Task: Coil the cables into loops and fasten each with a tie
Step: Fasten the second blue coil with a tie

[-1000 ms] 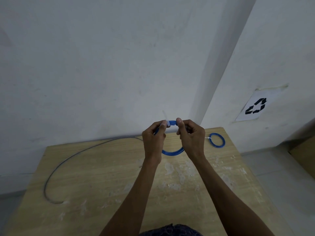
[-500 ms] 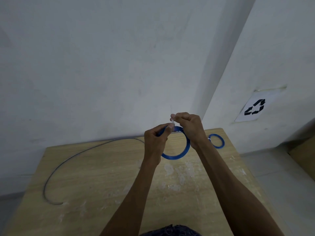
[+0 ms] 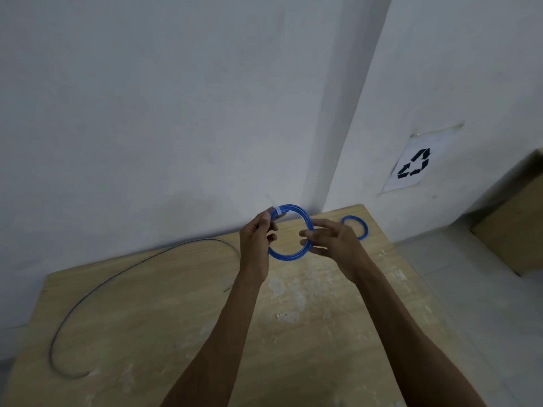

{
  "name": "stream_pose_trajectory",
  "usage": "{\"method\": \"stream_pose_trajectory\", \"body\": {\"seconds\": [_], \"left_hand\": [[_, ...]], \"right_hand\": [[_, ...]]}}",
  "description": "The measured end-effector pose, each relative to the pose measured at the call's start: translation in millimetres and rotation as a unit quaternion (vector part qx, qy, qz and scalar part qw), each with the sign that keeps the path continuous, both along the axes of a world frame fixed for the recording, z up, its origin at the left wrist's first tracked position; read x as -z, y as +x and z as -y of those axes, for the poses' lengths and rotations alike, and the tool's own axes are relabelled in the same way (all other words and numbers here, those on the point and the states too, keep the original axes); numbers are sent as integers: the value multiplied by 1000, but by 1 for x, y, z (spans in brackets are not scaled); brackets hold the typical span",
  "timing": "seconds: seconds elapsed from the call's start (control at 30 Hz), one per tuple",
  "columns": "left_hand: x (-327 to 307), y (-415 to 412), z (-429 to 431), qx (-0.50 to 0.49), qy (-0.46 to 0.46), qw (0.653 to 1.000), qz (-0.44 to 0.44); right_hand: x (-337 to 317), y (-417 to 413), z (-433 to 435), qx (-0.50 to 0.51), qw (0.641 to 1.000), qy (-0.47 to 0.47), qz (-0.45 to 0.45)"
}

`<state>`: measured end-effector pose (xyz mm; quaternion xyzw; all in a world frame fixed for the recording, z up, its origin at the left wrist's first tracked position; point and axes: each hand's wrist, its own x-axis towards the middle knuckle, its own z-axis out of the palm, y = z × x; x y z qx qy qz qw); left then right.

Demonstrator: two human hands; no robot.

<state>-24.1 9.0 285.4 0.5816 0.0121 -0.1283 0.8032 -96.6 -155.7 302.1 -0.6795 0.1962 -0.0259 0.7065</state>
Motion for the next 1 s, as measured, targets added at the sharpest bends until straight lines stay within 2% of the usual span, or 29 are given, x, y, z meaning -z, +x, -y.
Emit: {"method": "stream_pose_trajectory", "body": {"seconds": [0.13,0.27,0.4,0.57,0.77,0.83,0.93,1.0], "left_hand": [[35,19,41,69,139,987,44],[73,35,110,67,212,975,15],[119,45,198,34,260,965,9],[181,64,289,45,366,925,91],[236,86,344,19,434,887,159],[258,91,349,6,483,857,177],[285,94,348,-10,590,774,228],[299,96,346,10,611,748,259]], "right_hand": [[41,-5,56,115,993,-20,-5],[79,12,129,205,975,-82,-12],[127,45,202,212,965,-145,-46],[198,85,282,216,928,-294,-69],[269,124,324,216,914,-340,-44],[287,130,325,196,916,-346,-42],[312,130,323,163,904,-393,-42],[326,124,321,151,900,-407,-38]]}}
